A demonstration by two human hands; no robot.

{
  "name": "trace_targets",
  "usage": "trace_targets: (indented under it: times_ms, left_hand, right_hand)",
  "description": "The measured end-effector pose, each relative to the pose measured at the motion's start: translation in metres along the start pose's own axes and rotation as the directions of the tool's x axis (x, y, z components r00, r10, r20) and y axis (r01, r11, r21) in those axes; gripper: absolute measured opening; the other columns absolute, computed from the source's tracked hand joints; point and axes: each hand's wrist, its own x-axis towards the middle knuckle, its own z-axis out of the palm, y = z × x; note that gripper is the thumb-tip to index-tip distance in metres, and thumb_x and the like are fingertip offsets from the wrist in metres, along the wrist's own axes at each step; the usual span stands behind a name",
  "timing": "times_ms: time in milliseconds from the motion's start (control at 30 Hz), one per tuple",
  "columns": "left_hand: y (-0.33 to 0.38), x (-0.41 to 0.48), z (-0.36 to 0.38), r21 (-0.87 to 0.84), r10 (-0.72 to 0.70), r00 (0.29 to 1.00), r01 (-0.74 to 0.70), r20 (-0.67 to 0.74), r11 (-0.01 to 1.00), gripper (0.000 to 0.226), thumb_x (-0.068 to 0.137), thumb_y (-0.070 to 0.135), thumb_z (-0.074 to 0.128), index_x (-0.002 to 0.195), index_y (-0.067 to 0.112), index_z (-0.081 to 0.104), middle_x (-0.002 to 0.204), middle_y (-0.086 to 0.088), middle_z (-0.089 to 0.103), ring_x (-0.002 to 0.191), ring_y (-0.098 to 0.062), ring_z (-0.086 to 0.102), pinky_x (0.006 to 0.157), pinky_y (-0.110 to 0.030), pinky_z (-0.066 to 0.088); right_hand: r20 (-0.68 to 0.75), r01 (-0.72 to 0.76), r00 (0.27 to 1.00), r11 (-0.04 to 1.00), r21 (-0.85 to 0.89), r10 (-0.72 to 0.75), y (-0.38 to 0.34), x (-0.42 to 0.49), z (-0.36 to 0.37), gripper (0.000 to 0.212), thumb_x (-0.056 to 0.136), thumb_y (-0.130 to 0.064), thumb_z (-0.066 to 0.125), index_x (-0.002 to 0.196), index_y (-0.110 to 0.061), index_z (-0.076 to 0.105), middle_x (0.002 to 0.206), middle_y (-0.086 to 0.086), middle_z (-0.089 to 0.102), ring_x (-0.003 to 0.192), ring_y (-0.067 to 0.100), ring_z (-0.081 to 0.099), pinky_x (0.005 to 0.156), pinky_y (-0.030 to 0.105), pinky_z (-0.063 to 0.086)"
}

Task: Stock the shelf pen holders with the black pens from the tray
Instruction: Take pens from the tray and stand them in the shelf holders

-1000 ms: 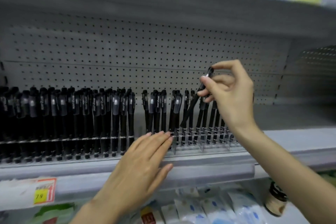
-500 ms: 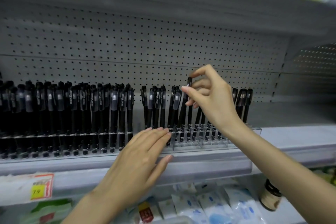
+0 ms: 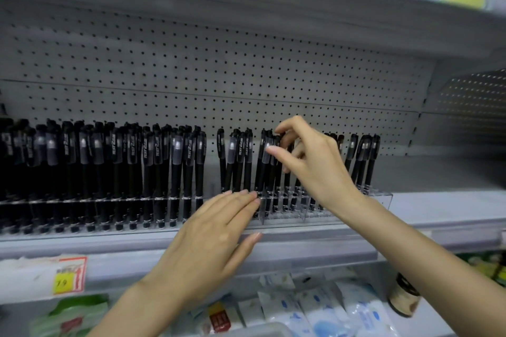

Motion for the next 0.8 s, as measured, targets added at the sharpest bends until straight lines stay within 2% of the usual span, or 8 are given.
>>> trace_targets:
  times_ms: [100, 200, 300, 400, 467, 567, 667, 800]
  left_hand:
    - [-0.002, -0.005, -0.001, 0.009, 0.028, 0.999, -0.028, 0.02, 1.0, 0.056, 0.103, 0.047, 0.023, 0.142, 0.014, 0.044, 0.144, 0.0, 0.047, 0.134, -0.009, 0.039, 0.113, -0.029, 0.021]
    - [-0.003, -0.015, -0.006, -0.005, 0.004, 1.0, -0.004, 0.015, 1.0, 0.055, 0.103, 0.047, 0.025, 0.146, 0.015, 0.037, 0.15, 0.002, 0.039, 0.139, -0.006, 0.029, 0.115, -0.027, 0.015]
    - [-0.003, -0.025, -0.015, -0.015, -0.015, 1.0, 0.015, 0.004, 1.0, 0.054, 0.103, 0.047, 0.025, 0.146, 0.016, 0.036, 0.15, 0.002, 0.038, 0.139, -0.005, 0.026, 0.116, -0.025, 0.011]
    - [0.0, -0.04, -0.023, -0.075, -0.029, 1.0, 0.028, -0.001, 0.997, 0.055, 0.103, 0.047, 0.023, 0.146, 0.016, 0.036, 0.151, 0.001, 0.038, 0.139, -0.006, 0.027, 0.115, -0.027, 0.014]
    - [0.003, -0.057, -0.025, -0.105, -0.06, 0.998, 0.059, -0.007, 0.993, 0.055, 0.103, 0.049, 0.022, 0.148, 0.018, 0.033, 0.152, 0.003, 0.036, 0.141, -0.004, 0.024, 0.115, -0.025, 0.013]
    - [0.01, -0.093, -0.02, -0.164, -0.098, 0.995, 0.094, -0.015, 0.982, 0.055, 0.103, 0.05, 0.023, 0.147, 0.018, 0.036, 0.152, 0.003, 0.035, 0.143, 0.001, 0.016, 0.116, -0.019, 0.01]
    - [0.014, -0.134, -0.008, -0.212, -0.138, 0.99, 0.138, 0.015, 0.968, 0.054, 0.101, 0.047, 0.03, 0.141, 0.014, 0.045, 0.148, 0.002, 0.041, 0.142, 0.001, 0.019, 0.115, -0.018, 0.014]
    - [0.016, -0.198, 0.017, -0.251, -0.295, 0.947, 0.319, 0.129, 0.914, 0.056, 0.099, 0.051, 0.031, 0.142, 0.017, 0.045, 0.148, 0.006, 0.042, 0.135, -0.006, 0.035, 0.111, -0.023, 0.022]
  right_hand:
    - [-0.015, 0.002, 1.0, 1.0, 0.009, -0.002, -0.005, 0.0, -0.003, 0.023, 0.088, -0.036, 0.063, 0.105, -0.025, 0.053, 0.085, -0.009, 0.058, 0.061, 0.014, 0.06, 0.07, 0.035, 0.053]
    - [-0.071, 0.022, 0.997, 1.0, 0.015, -0.021, -0.013, -0.003, -0.007, 0.021, 0.088, -0.032, 0.064, 0.105, -0.025, 0.054, 0.082, -0.008, 0.056, 0.059, 0.013, 0.053, 0.07, 0.028, 0.05]
    - [-0.105, 0.049, 0.993, 0.998, 0.026, -0.046, -0.023, -0.01, -0.008, 0.02, 0.088, -0.029, 0.065, 0.104, -0.023, 0.055, 0.078, -0.008, 0.054, 0.059, 0.014, 0.05, 0.067, 0.021, 0.047]
    - [-0.099, 0.092, 0.991, 0.994, 0.062, -0.086, -0.035, -0.026, -0.003, 0.018, 0.088, -0.025, 0.065, 0.103, -0.02, 0.057, 0.078, -0.007, 0.054, 0.059, 0.016, 0.05, 0.061, 0.016, 0.044]
    - [-0.062, 0.142, 0.989, 0.987, 0.079, -0.137, -0.042, -0.043, 0.005, 0.017, 0.089, -0.026, 0.064, 0.104, -0.02, 0.057, 0.078, -0.007, 0.054, 0.061, 0.016, 0.05, 0.06, 0.016, 0.044]
    - [0.016, 0.195, 0.98, 0.972, 0.127, -0.199, -0.047, -0.079, 0.027, 0.016, 0.09, -0.033, 0.059, 0.104, -0.025, 0.056, 0.08, -0.013, 0.051, 0.061, 0.007, 0.05, 0.059, 0.012, 0.041]
    - [0.118, 0.155, 0.977, 0.969, 0.191, -0.179, -0.045, -0.123, 0.058, 0.015, 0.091, -0.038, 0.055, 0.102, -0.028, 0.053, 0.083, -0.015, 0.047, 0.06, 0.001, 0.047, 0.059, 0.014, 0.038]
    - [0.349, 0.031, 0.932, 0.981, 0.192, -0.098, -0.034, -0.183, 0.105, 0.022, 0.09, -0.04, 0.059, 0.104, -0.023, 0.059, 0.085, -0.016, 0.048, 0.069, 0.005, 0.05, 0.063, 0.02, 0.043]
